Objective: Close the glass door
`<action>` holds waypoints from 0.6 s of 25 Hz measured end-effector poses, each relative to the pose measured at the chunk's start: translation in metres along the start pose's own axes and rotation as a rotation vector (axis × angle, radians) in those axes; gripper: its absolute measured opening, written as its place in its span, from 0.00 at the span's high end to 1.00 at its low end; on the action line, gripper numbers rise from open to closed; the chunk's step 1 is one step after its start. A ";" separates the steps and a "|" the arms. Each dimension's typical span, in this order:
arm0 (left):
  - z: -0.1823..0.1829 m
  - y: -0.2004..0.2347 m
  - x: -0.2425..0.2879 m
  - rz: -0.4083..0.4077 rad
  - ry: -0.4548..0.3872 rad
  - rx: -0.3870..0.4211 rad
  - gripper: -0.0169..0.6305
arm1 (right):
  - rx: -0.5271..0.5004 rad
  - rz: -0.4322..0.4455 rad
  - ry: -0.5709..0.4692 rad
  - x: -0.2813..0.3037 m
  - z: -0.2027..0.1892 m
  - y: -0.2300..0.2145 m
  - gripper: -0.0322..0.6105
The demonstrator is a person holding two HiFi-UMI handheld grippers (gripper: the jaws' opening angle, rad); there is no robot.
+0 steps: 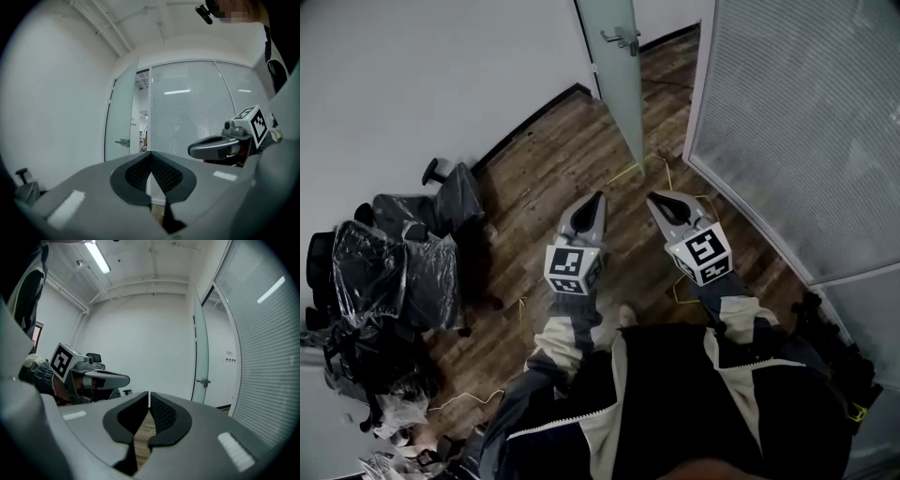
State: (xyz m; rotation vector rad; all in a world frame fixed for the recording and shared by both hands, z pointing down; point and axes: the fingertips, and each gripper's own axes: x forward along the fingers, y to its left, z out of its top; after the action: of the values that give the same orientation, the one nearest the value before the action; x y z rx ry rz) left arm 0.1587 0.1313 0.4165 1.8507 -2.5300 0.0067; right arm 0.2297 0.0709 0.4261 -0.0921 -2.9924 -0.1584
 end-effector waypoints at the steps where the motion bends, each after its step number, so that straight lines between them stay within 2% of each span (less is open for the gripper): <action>1: -0.002 0.010 0.005 -0.017 -0.001 0.017 0.97 | 0.006 -0.010 -0.002 0.014 -0.001 -0.002 0.92; 3: -0.005 0.027 0.016 -0.042 -0.011 0.029 0.97 | 0.010 -0.032 -0.006 0.037 -0.003 -0.006 0.92; 6: -0.002 0.059 0.025 -0.053 -0.031 0.007 0.97 | -0.001 -0.048 0.016 0.071 0.004 -0.011 0.92; 10: 0.001 0.093 0.036 -0.039 -0.036 -0.031 0.97 | -0.009 -0.041 0.047 0.106 0.015 -0.023 0.92; 15: -0.011 0.123 0.054 0.002 -0.006 -0.045 0.97 | -0.008 0.004 0.037 0.148 0.015 -0.037 0.92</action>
State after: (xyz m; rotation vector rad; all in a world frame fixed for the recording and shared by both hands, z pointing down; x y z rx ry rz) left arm 0.0253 0.1175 0.4284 1.8351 -2.5141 -0.0555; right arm 0.0790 0.0435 0.4295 -0.0952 -2.9547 -0.1690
